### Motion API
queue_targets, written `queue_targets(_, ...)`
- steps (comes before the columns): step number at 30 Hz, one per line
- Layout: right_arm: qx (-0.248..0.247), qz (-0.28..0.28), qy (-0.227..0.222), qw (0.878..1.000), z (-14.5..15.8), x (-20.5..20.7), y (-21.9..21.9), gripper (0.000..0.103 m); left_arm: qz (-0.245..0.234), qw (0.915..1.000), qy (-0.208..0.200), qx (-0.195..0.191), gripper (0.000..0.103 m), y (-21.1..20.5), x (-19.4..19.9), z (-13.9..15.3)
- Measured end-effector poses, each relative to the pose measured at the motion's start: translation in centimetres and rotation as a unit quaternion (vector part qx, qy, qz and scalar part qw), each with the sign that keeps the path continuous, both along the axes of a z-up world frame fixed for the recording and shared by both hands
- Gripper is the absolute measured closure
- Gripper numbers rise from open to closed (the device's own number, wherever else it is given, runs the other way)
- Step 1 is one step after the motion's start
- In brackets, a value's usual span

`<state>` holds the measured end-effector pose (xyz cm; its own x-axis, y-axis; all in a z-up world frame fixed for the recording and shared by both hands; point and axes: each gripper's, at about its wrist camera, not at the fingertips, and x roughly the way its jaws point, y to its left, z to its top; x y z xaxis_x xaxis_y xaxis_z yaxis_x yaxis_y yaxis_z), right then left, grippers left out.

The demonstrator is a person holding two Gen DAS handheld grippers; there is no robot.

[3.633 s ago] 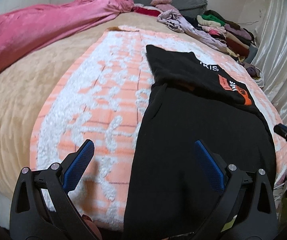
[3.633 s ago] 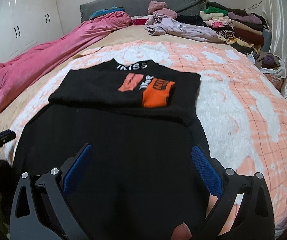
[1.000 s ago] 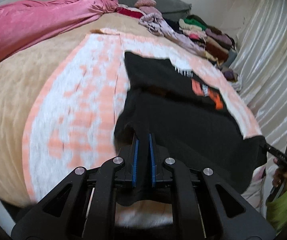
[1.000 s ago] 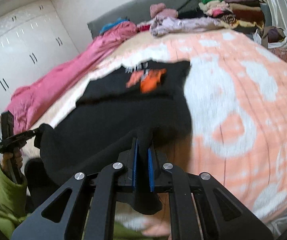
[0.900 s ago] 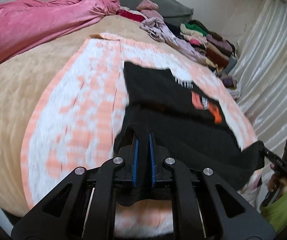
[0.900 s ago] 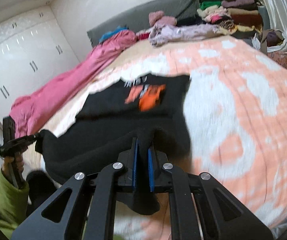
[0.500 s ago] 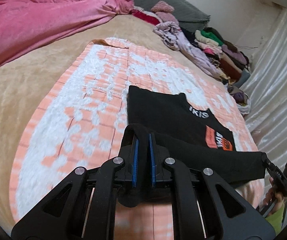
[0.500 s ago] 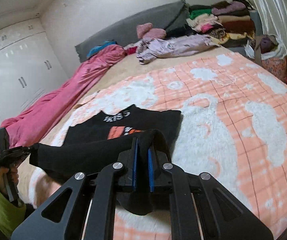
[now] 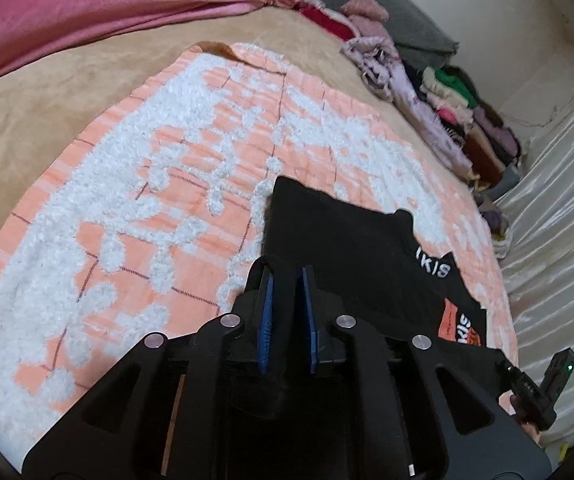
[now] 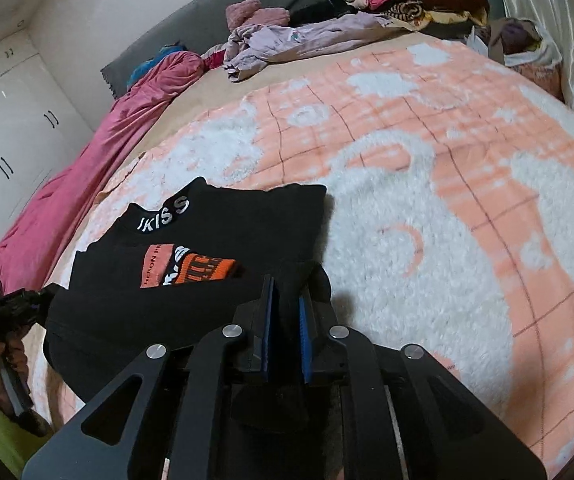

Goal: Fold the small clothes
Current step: 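Carry the hem over the body toward the collar with both grippers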

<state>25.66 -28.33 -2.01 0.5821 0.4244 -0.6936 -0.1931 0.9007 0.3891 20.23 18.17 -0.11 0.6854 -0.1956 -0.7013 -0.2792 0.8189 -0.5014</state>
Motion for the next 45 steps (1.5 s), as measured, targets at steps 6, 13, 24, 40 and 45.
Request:
queue_targets(6,-0.035,-0.019,-0.043,0.998,2.0,-2.2,-0.5,0.064,0.013,0.9966,-0.049,0.065,0.083,0.7,-2.1,2.1)
queue_targets(13,-0.073,0.043,-0.103,0.991,4.5,-6.8,2.5,0.064,-0.076,0.9850,-0.085,0.129,0.080,-4.2,-5.2,4.5)
queue_targets(24,-0.103,0.161,-0.050,0.980,0.4,-10.4,9.2,0.074,-0.233,0.9567,-0.034,0.171,0.078,-14.5,-7.1,-1.0)
queue_targets(40,-0.148,0.160,-0.084,0.972,-0.2,-7.6,11.5,0.074,-0.211,0.9516,-0.067,0.213,0.074,-14.4,-5.2,-0.8)
queue_targets(45,-0.123,0.150,-0.107,0.975,1.4,-7.4,10.8,0.074,-0.209,0.9534,-0.085,0.201,0.072,-14.3,-3.3,0.6)
